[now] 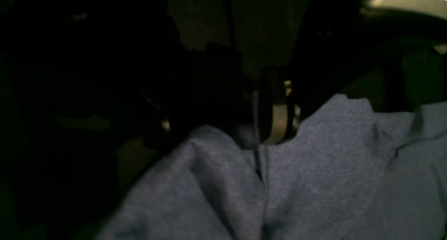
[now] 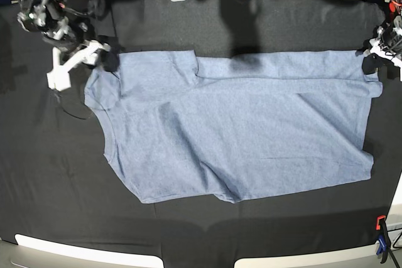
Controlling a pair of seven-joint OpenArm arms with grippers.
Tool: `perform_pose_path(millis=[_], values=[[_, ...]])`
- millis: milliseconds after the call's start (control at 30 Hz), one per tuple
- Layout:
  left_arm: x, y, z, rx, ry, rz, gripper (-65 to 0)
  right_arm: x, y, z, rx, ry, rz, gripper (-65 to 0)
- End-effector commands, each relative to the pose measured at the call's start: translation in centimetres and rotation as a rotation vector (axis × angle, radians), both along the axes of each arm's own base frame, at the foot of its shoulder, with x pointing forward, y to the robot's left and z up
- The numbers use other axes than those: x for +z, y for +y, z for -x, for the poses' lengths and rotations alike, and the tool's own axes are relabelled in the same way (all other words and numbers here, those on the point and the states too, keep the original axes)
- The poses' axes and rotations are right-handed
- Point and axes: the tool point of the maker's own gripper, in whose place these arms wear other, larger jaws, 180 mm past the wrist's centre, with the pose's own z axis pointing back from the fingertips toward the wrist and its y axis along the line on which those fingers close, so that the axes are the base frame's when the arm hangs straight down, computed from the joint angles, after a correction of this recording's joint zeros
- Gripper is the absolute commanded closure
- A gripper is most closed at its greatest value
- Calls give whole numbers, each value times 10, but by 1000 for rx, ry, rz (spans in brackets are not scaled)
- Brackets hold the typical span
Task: Layout the t-shirt on the table in an organized manner, then fold the t-shirt properly
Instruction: 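Lift the shirt side with both grippers and fold it over the body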
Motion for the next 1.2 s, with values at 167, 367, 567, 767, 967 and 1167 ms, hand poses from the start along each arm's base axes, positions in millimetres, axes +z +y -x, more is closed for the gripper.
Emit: perform_pose_path(millis=[167, 367, 567, 767, 967, 1167], values=[[8, 6, -4, -9, -20, -17, 0, -4, -5, -11, -21, 42, 61, -305], [8, 6, -4, -9, -20, -18, 0, 1, -14, -20, -56, -20, 103, -64], [10, 11, -3, -16, -10, -31, 0, -5, -19, -11, -45, 21, 141, 0], [17, 35, 18, -45, 50, -68, 0, -10, -44, 31, -77, 88, 184, 0], [14, 38, 44, -103, 180, -35, 0, -1, -60, 76, -80, 133, 206, 0], [16, 47, 67, -150, 253, -83, 0, 8, -71, 110, -83, 175, 265, 0]])
